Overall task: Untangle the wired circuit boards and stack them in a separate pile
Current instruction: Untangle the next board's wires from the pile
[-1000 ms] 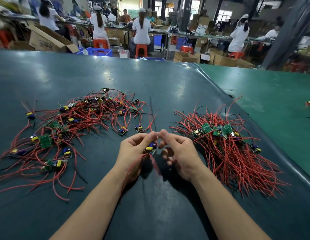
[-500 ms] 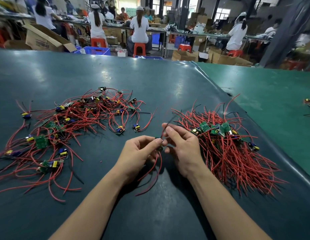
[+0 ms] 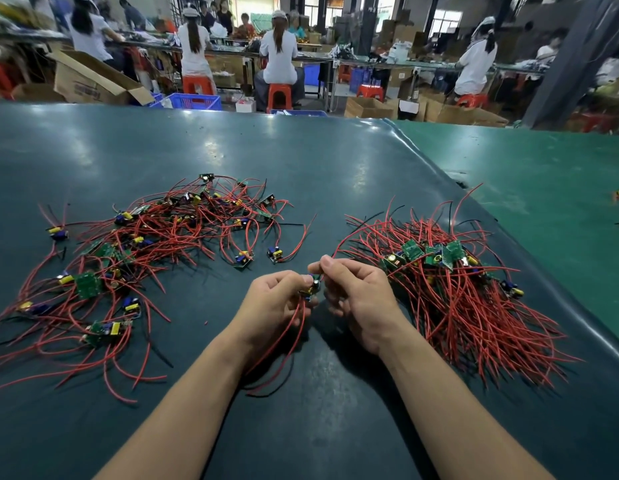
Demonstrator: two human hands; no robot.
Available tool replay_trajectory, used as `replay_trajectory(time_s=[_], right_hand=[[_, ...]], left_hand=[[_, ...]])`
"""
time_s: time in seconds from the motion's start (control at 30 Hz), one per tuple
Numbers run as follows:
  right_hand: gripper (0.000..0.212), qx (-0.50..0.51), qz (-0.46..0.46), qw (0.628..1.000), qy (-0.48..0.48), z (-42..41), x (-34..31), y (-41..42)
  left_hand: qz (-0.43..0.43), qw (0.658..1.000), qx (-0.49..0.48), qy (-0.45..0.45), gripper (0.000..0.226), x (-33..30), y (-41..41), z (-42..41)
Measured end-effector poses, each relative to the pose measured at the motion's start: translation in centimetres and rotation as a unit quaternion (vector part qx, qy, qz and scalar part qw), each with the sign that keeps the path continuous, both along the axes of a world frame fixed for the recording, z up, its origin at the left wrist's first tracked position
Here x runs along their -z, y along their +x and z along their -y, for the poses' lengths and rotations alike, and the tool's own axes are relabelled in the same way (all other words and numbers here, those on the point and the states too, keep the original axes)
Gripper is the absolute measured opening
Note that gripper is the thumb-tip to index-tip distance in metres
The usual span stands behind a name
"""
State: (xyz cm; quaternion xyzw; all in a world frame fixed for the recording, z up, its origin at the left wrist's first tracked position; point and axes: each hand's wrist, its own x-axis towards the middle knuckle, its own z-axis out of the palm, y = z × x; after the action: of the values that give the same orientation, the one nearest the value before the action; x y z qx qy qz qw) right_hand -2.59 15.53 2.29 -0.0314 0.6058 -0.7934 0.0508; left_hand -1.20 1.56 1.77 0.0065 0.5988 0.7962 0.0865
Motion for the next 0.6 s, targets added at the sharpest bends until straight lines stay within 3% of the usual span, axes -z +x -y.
replay_trajectory(time_s=[0.13,0.27,0.37,0.5,0.6], right_hand=[[0.015,-0.026,0.004,1.000,-0.014,-0.20,-0.13,0.11],[0.005,0.016,0.015,1.000,-0.016,-0.04,0.36,-0.18],[0.020,0.049,0.007,0.998,0.030,0.02,0.79,-0.33],[0.019,0.040,0.003,0.998,0.044,-0.16,0.44,-0.07],[0.023,0.074,-0.004,0.996,0.039,-0.51,-0.01,-0.20]], left_hand=[[-0.018,0.999,0.027,-0.022,0.015,0.25,-0.11,-0.25],[-0.040,0.999,-0.009,-0.019,0.011,0.66,0.04,-0.67],[-0.040,0.998,-0.027,-0.031,0.017,0.92,0.18,-0.84],[-0.030,0.999,0.006,-0.034,0.012,0.65,0.04,-0.53],[-0.028,0.999,0.017,-0.035,0.023,0.48,0.08,-0.29]])
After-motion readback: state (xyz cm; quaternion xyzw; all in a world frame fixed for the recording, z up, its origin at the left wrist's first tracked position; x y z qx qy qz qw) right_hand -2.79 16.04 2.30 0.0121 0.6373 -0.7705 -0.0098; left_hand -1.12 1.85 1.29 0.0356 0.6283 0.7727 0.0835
